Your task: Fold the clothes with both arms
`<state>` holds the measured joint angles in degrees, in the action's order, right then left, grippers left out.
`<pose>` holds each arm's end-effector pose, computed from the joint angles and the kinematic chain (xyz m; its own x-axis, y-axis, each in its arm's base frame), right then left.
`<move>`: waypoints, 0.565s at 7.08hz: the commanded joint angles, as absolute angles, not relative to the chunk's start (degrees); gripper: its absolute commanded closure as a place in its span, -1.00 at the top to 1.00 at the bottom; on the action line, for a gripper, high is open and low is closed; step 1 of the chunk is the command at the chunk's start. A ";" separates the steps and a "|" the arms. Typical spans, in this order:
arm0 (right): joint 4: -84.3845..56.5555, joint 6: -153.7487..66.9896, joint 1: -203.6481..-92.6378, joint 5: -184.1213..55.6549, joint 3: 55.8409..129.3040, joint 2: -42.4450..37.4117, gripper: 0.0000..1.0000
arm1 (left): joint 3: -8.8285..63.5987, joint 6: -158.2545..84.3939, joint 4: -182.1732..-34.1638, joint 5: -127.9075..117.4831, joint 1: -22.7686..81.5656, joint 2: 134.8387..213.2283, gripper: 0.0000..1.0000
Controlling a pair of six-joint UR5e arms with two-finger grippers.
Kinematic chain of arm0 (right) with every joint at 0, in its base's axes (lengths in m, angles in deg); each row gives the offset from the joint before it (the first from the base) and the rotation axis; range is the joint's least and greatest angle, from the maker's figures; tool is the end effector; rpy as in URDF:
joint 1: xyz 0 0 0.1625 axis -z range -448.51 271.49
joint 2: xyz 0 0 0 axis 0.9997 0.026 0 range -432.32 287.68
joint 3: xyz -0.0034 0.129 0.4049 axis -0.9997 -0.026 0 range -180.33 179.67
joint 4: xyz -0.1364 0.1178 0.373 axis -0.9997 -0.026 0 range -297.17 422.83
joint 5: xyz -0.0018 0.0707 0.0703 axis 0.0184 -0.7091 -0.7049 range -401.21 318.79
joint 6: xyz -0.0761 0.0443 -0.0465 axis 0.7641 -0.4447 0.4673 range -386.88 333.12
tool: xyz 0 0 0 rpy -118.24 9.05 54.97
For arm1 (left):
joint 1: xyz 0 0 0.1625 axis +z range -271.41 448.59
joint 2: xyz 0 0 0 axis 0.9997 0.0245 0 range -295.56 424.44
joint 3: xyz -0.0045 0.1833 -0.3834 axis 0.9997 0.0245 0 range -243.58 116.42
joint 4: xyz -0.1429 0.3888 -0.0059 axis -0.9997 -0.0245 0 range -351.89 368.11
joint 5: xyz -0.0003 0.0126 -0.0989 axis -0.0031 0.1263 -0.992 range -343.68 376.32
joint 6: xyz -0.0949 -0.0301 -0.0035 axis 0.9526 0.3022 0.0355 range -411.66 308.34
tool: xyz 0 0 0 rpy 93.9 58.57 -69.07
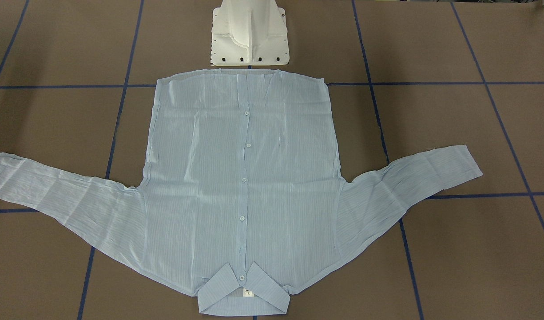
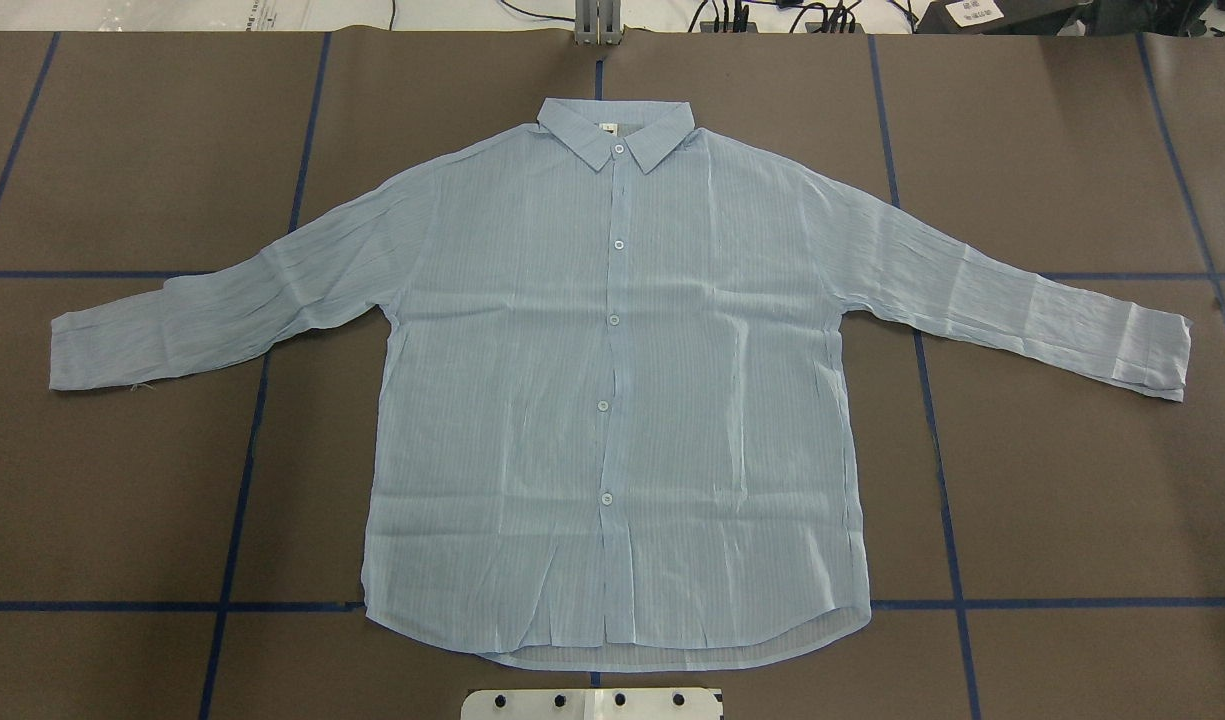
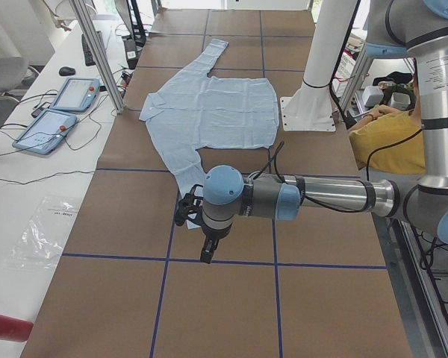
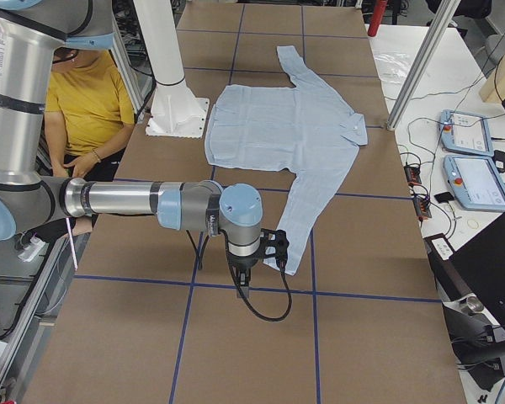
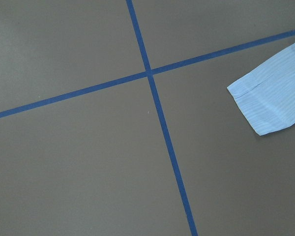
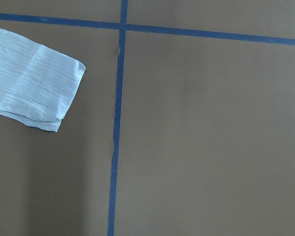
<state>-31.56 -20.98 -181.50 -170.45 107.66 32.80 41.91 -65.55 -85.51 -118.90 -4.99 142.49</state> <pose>0.0899 -0.3744 0.6328 0.7739 -0.0458 0.6317 0.0276 0.9989 0.0386 -0.0882 -0.4064 0.6113 0.7027 0.2807 -0.6537 -0.1098 0.9506 0.2902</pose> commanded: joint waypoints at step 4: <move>-21.97 -21.17 -181.32 -173.82 108.48 32.70 1.00 | 45.31 -65.20 -90.13 -118.85 -4.83 143.36 1.00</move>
<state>-28.07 -21.16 -181.38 -171.87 108.40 32.68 44.53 -65.39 -88.27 -118.81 -4.93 142.69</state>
